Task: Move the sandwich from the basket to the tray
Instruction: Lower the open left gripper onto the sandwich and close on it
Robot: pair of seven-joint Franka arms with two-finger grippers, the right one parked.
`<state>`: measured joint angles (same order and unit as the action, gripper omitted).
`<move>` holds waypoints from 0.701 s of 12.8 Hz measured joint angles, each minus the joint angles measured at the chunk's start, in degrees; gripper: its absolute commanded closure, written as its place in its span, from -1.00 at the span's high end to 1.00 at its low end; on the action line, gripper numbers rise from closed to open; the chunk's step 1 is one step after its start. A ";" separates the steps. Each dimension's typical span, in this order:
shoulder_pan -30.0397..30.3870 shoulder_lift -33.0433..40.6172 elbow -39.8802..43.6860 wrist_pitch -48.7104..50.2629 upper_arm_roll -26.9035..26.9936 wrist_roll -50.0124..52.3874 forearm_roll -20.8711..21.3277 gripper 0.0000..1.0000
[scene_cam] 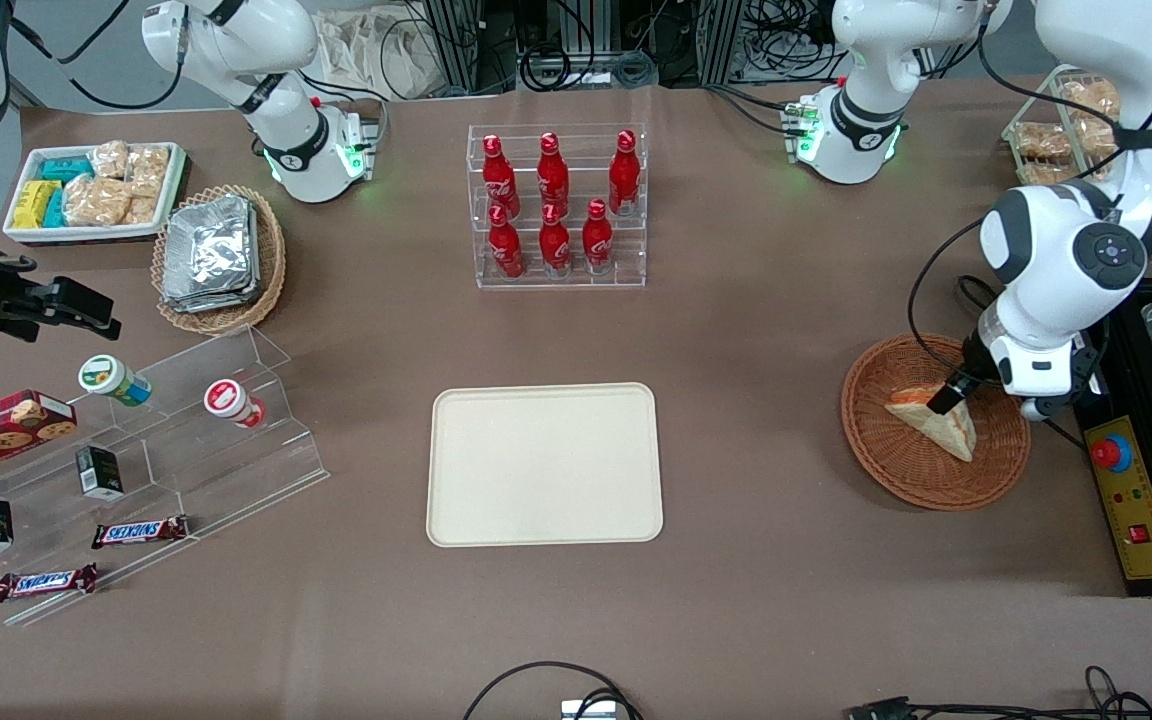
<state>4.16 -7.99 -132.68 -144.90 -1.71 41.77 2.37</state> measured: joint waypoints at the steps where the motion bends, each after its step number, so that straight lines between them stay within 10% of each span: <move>1: 0.00 -0.47 0.00 -0.35 0.00 0.02 0.00 1.00; 9: 0.00 -4.18 -0.66 -5.87 0.00 0.06 0.00 0.78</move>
<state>4.16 -12.16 -133.34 -150.77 -1.71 41.82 2.37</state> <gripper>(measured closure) 0.026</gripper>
